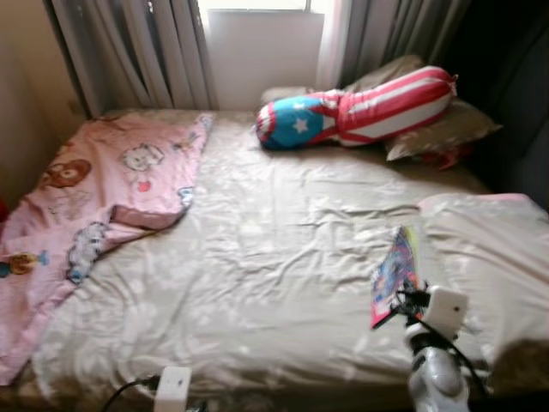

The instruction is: Clean up the room

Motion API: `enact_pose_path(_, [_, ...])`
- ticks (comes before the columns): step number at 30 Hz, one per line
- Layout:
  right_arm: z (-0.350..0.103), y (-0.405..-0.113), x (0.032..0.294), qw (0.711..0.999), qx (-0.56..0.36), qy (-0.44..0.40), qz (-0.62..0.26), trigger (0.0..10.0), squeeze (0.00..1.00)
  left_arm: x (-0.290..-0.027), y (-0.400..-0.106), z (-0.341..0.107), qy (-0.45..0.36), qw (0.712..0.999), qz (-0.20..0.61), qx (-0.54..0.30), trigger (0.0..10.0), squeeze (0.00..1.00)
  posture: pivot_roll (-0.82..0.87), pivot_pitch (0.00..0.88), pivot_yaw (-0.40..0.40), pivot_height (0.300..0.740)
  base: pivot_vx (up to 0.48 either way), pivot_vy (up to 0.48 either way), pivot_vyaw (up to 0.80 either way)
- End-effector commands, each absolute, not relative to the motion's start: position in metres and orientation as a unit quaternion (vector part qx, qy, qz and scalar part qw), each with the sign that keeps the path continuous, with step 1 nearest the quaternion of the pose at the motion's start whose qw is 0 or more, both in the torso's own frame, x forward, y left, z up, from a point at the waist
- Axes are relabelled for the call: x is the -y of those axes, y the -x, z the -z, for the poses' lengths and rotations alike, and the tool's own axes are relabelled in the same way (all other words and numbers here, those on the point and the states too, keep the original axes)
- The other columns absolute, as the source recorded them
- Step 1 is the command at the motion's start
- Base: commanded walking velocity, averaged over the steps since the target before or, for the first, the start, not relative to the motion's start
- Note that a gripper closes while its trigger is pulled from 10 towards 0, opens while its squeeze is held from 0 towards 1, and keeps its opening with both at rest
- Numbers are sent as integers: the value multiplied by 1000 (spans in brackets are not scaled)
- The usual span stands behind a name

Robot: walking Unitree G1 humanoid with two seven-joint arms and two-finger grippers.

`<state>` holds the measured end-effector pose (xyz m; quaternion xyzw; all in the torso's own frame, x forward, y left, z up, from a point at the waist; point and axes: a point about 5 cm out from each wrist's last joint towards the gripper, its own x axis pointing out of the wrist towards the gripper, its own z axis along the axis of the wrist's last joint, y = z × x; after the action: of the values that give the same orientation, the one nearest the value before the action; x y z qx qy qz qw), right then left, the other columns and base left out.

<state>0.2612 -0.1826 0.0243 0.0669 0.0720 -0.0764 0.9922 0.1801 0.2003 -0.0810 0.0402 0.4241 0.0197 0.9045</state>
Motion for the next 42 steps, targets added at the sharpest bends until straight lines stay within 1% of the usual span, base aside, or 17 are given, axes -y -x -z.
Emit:
enact_pose_path(1, [-33, -265, 189, 993, -51, -64, 83, 10000, 0, -196, -183, 80, -37, 906, -16, -422, 10000, 0, -77, 0, -38, 731, 0, 0, 0])
enact_pose_path(21, [-32, -265, 186, 994, -53, -62, 71, 10000, 0, -196, -184, 80, -25, 907, -15, -419, 10000, 0, -78, 0, -34, 731, 0, 0, 0])
enact_pose_path(40, [-32, -265, 182, 995, -55, -60, 58, 10000, 0, -195, -184, 80, -25, 906, -15, -421, 10000, 0, -78, 0, -32, 731, 306, 0, 0])
enact_pose_path(42, [-32, -264, 181, 995, -54, -58, 54, 10000, 0, -195, -185, 80, -25, 907, -15, -420, 10000, 0, -78, 0, -32, 731, 306, 0, 644])
